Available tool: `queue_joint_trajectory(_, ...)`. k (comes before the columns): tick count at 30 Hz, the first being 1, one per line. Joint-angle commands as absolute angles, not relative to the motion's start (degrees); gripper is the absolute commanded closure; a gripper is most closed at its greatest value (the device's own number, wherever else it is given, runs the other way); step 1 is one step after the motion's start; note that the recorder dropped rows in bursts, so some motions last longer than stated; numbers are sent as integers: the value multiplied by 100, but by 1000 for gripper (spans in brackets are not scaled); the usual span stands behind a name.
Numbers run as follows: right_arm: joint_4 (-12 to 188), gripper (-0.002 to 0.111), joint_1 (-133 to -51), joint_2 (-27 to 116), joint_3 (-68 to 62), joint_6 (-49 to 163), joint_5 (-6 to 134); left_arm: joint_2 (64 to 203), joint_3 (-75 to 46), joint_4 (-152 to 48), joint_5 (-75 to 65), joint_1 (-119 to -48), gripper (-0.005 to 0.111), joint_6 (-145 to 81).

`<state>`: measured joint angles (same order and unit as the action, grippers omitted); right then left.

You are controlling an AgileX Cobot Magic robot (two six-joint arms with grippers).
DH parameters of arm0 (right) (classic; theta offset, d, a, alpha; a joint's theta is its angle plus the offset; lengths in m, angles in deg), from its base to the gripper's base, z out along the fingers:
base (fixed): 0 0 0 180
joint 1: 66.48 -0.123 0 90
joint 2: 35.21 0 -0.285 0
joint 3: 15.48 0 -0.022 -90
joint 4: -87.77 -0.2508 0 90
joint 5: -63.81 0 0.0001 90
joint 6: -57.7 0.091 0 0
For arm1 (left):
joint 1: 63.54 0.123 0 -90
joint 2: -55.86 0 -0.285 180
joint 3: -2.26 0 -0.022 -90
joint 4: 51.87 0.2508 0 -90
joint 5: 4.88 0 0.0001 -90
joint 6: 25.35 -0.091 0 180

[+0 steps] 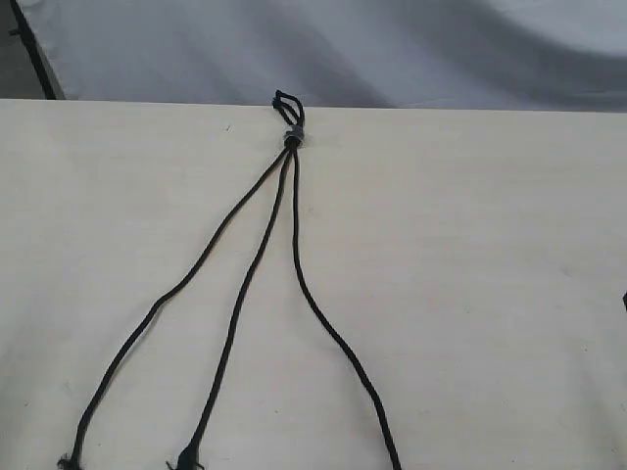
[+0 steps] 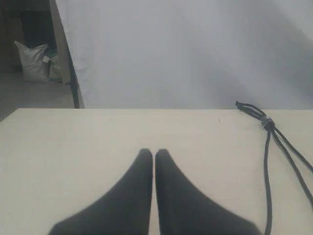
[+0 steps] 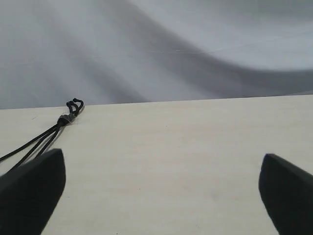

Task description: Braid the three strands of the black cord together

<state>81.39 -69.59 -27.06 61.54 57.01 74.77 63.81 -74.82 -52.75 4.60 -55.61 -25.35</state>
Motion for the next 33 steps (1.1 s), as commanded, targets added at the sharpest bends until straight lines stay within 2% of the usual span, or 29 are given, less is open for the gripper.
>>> queue_joint_trajectory(1,8134,8,-6927,-2742,6173,5696,7469,6364,-7495,-5247,458,-5550,104,-2535)
queue_joint_trajectory(16,8134,8,-6927,-2742,6173,5706,7323,6364,-7495,-5247,458,-5550,104,-2535)
queue_joint_trajectory(21,8134,8,-6927,-2742,6173,6085,6381,6364,-7495,-5247,458,-5550,104,-2535)
queue_joint_trajectory(27,8134,8,-6927,-2742,6173,7214,4561,6364,-7495,-5247,458,-5550,104,-2535)
queue_joint_trajectory(33,8134,8,-6927,-2742,6173,7403,4148,6364,-7495,-5247,458,-5550,104,-2535)
